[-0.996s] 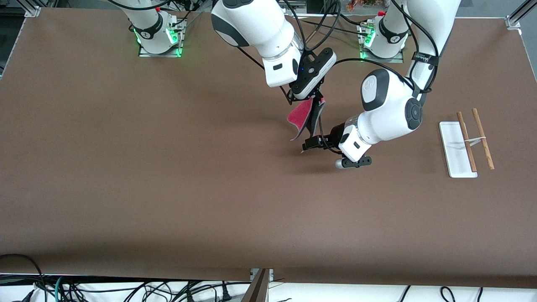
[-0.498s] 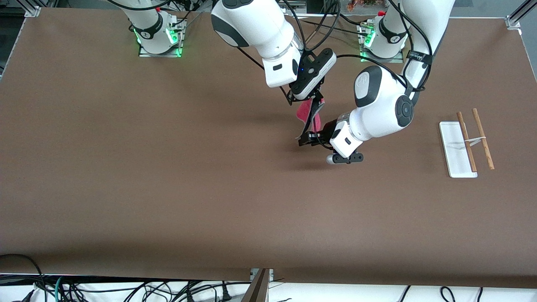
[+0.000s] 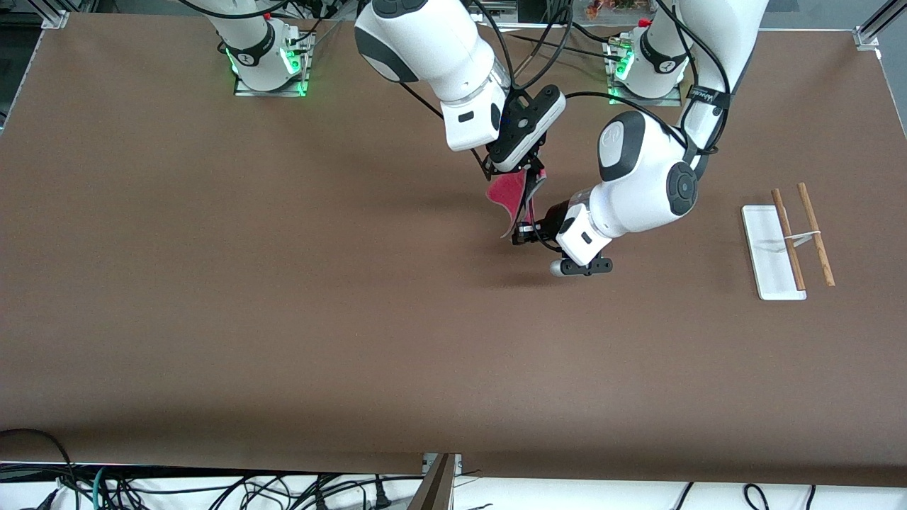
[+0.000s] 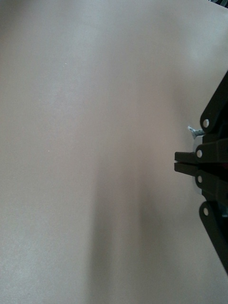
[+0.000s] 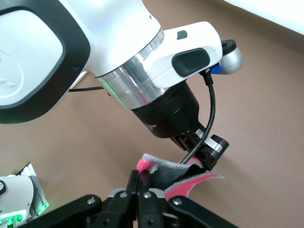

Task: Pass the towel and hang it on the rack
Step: 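Open the right gripper while the left gripper pulls the towel away, then carry the towel with the left gripper over the wooden rack while the right gripper retracts, then lower the towel over the wooden dowels with the left gripper, then open the left gripper to release the towel on the rack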

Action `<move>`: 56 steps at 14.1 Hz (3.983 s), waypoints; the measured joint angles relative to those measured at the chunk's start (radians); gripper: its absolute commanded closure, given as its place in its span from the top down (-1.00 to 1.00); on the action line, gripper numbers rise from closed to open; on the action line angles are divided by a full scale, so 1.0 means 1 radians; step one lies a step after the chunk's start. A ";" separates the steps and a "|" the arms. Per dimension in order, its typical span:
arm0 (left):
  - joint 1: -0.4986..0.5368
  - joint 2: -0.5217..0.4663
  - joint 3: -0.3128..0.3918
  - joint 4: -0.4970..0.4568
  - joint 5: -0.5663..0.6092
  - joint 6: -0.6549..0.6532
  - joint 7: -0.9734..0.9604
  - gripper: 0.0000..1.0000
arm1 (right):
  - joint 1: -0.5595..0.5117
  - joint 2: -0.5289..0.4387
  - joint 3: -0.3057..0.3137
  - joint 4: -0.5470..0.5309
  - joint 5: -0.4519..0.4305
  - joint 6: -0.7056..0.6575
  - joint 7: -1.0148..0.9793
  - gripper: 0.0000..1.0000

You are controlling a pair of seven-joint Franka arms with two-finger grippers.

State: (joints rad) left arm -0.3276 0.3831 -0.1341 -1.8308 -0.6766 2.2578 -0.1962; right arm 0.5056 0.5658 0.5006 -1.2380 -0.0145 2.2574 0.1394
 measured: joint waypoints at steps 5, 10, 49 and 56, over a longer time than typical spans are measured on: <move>0.027 -0.034 0.016 0.001 0.000 -0.042 0.047 -1.00 | -0.003 0.000 0.000 0.000 0.000 0.001 0.000 -0.09; 0.092 -0.105 0.043 0.002 0.001 -0.158 0.054 -1.00 | -0.023 0.000 -0.001 0.000 0.000 0.002 0.000 1.00; 0.834 -0.006 0.208 0.224 0.671 -0.484 1.271 -1.00 | -0.504 -0.371 -0.512 -0.096 -0.054 -0.841 -0.283 1.00; 0.842 0.123 0.198 0.301 0.671 -0.483 1.269 0.81 | -0.485 -0.375 -0.500 -0.101 -0.054 -0.855 -0.247 1.00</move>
State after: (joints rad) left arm 0.5142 0.5058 0.0636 -1.5294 -0.0056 1.7751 1.0729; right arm 0.0208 0.1906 0.0001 -1.3385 -0.0681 1.4026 -0.1079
